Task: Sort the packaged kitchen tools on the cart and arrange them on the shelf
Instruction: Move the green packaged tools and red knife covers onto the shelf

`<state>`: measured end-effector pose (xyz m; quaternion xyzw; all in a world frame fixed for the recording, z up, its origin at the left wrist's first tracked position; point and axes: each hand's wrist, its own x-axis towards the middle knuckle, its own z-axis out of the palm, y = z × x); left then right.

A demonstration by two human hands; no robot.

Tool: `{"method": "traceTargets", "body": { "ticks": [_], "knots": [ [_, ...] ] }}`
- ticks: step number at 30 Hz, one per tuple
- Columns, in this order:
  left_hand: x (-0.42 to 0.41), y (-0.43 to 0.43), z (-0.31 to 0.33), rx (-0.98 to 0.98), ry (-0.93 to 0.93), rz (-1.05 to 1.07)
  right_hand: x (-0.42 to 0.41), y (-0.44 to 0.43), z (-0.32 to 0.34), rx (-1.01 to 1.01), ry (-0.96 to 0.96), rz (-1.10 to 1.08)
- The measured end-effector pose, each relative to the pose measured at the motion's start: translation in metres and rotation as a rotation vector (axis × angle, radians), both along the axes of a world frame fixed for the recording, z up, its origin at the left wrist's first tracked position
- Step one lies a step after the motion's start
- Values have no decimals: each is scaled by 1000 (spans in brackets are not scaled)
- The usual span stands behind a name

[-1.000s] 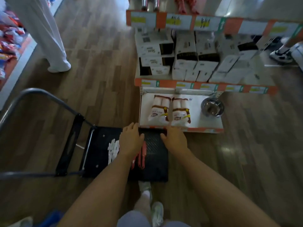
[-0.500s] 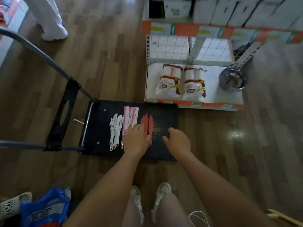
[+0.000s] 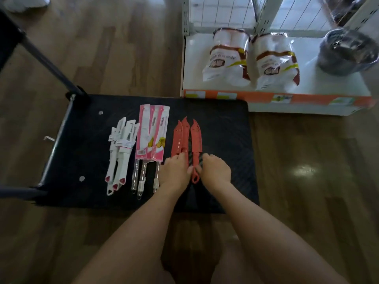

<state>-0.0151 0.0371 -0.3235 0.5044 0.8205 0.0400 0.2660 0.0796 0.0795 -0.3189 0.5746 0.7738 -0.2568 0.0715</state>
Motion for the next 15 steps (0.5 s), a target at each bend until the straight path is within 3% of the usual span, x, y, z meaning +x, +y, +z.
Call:
{"method": "traceTargets", "body": {
  "ticks": [7, 15],
  "knots": [
    [-3, 9, -57, -5, 62, 66, -9, 15, -51, 18, -57, 6],
    [5, 15, -71, 7, 209, 70, -16, 21, -64, 18, -7, -37]
  ]
}}
